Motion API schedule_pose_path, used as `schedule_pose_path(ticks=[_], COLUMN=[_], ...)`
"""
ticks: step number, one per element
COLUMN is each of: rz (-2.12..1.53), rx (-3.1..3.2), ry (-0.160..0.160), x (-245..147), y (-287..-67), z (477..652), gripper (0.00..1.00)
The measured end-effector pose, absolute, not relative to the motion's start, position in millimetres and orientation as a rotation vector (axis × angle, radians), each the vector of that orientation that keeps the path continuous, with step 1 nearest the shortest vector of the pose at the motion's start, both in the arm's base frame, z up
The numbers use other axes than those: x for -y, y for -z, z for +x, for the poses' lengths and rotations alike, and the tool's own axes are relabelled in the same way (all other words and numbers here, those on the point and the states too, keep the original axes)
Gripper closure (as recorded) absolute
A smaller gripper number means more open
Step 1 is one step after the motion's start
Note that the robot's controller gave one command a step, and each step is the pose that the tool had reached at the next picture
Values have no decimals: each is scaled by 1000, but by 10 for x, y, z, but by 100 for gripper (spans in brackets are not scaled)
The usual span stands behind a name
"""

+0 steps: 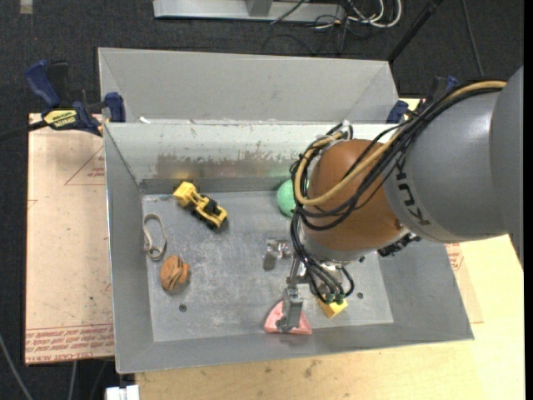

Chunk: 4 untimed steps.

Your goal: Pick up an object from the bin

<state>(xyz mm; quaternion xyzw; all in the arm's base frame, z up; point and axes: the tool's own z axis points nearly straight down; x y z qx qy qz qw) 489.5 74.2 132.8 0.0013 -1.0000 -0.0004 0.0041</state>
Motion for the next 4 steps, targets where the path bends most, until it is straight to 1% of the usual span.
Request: schedule_pose_path(ticks=[1,2,3,4], rz=[0,131,65,337], rx=[3141,3147,3143,3124], ry=[2,5,2,3], x=[-740,-576,-253,-408], y=[-1371,-1112,-793,-701], z=[4913,4885,4972,4833], gripper=[0,0,0,100])
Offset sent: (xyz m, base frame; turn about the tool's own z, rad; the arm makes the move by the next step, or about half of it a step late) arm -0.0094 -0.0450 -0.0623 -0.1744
